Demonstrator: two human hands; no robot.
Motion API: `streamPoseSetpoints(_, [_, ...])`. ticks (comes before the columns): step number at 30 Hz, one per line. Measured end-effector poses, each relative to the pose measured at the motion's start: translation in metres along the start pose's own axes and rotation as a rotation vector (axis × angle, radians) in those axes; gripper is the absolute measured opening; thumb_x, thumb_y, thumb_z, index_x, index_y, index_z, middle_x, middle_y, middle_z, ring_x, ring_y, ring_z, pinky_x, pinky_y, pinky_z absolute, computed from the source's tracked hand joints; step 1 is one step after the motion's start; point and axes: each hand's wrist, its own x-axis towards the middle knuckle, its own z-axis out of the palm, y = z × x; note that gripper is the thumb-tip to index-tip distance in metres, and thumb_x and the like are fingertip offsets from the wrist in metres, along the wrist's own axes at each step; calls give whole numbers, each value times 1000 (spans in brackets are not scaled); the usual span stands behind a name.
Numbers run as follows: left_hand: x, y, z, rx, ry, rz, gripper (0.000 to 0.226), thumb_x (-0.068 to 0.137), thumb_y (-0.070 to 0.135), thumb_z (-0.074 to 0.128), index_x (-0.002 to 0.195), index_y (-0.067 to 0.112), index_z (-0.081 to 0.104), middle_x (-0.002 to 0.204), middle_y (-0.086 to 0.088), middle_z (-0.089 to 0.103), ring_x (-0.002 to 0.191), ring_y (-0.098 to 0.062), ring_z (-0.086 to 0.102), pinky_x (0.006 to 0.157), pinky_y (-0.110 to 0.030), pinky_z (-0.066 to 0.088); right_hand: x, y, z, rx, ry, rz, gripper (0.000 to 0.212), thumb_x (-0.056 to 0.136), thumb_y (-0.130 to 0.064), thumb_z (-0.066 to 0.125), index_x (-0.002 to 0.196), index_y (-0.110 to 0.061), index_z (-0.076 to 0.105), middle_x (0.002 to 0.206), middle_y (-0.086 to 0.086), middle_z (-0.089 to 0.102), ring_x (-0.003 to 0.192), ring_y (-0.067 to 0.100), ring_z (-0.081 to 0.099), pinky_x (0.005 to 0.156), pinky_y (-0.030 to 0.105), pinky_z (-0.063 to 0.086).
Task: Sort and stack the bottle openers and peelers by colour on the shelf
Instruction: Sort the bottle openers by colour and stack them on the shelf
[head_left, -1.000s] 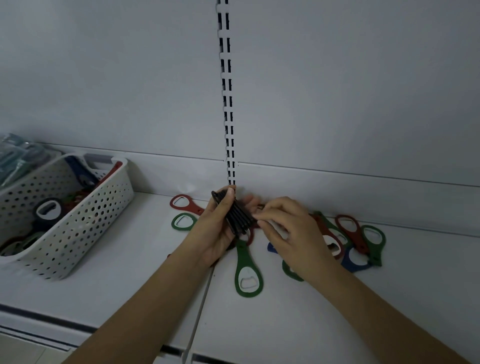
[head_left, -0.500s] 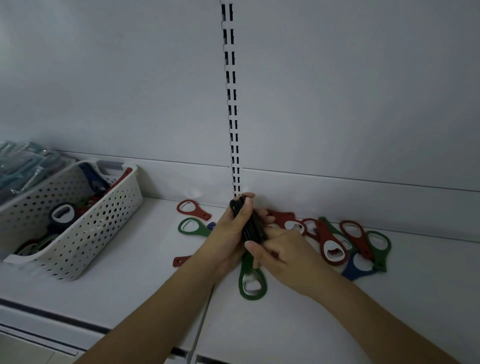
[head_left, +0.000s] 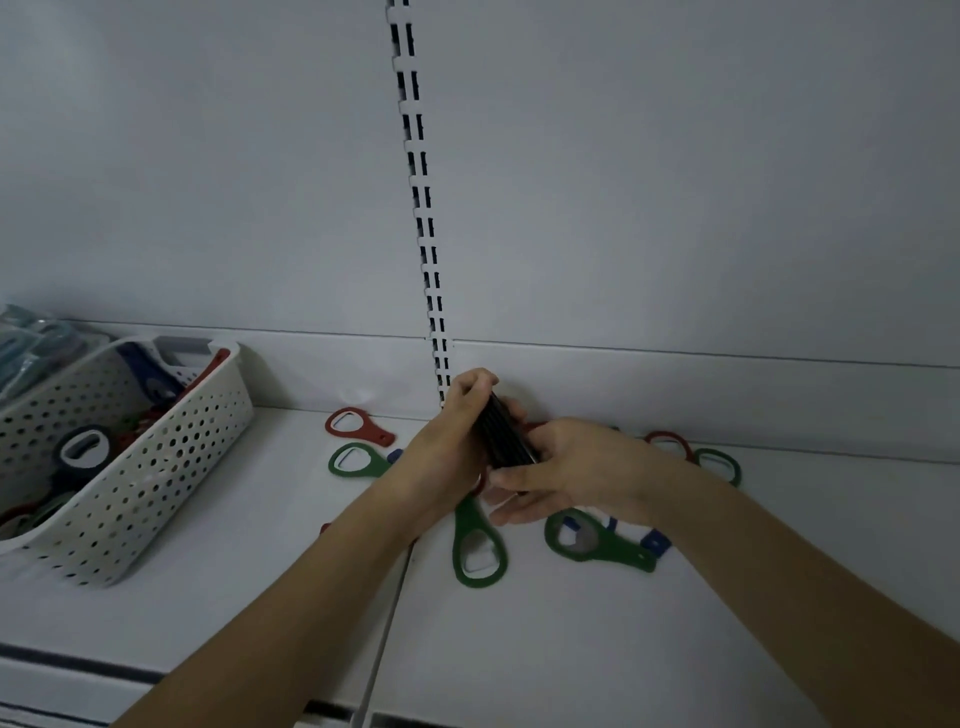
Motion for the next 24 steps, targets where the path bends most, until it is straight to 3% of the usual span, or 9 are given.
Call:
streamPoseSetpoints(6, [-1, -4, -1, 164, -147, 35, 22, 96, 42, 47, 111, 26, 52, 135, -4, 60, 131, -27, 49, 112, -52, 39, -10, 10, 9, 105, 96, -97, 41, 88, -6, 70, 126, 0, 55, 116, 14, 69, 100, 27, 71, 91, 34, 56])
streamPoseSetpoints(8, [-1, -8, 3, 268, -184, 39, 31, 97, 49, 43, 116, 26, 51, 139, -1, 58, 135, -23, 47, 115, -47, 36, -19, 13, 13, 70, 150, -99, 38, 88, -8, 70, 123, -2, 56, 113, 14, 70, 98, 27, 72, 90, 36, 57])
streamPoseSetpoints(10, [6, -8, 10, 303, -170, 1, 44, 92, 60, 47, 119, 25, 52, 136, -2, 60, 132, -18, 51, 110, -37, 42, -33, 17, 12, 15, 232, -83, 29, 90, -10, 69, 116, -4, 59, 103, 12, 75, 93, 25, 73, 86, 34, 59])
streamPoseSetpoints(13, [32, -24, 19, 441, -167, -15, 47, 90, 67, 50, 118, 29, 57, 127, -1, 66, 106, -11, 65, 90, -29, 52, -65, 34, -3, -56, 423, -61, 20, 89, -12, 71, 106, -6, 64, 95, 11, 76, 87, 25, 74, 81, 34, 60])
streamPoseSetpoints(15, [30, -33, 32, 707, -294, 105, 31, 94, 60, 47, 113, 38, 56, 112, 15, 68, 100, 1, 63, 89, -20, 50, -95, 53, -19, -80, 572, -23, 20, 88, -11, 71, 106, -3, 66, 93, 13, 75, 82, 26, 75, 72, 29, 60])
streamPoseSetpoints(17, [20, -44, 47, 958, -385, 275, 13, 98, 41, 50, 108, 37, 58, 104, 18, 65, 100, 3, 60, 89, -18, 48, -130, 73, -37, -102, 727, 47, 21, 89, -13, 70, 107, -2, 66, 93, 15, 74, 76, 24, 74, 64, 24, 58])
streamPoseSetpoints(20, [10, -72, 82, 1099, -476, 482, 15, 98, 26, 55, 111, 29, 61, 107, 12, 60, 97, -3, 57, 85, -15, 45, -183, 102, -66, -90, 927, 142, 19, 90, -12, 69, 104, 1, 64, 90, 18, 73, 69, 21, 72, 60, 23, 58])
streamPoseSetpoints(22, [8, -90, 110, 1161, -561, 552, 21, 98, 29, 56, 118, 27, 59, 113, 13, 57, 97, -1, 54, 84, -7, 39, -212, 117, -90, -62, 1039, 188, 21, 91, -12, 68, 105, 3, 63, 88, 20, 73, 68, 21, 72, 62, 26, 60])
streamPoseSetpoints(24, [8, -104, 141, 1203, -655, 612, 27, 100, 32, 53, 126, 24, 56, 120, 13, 53, 94, -1, 51, 85, -9, 37, -234, 129, -114, -79, 1149, 233, 18, 93, -13, 66, 104, 1, 62, 88, 19, 73, 63, 18, 70, 57, 21, 58])
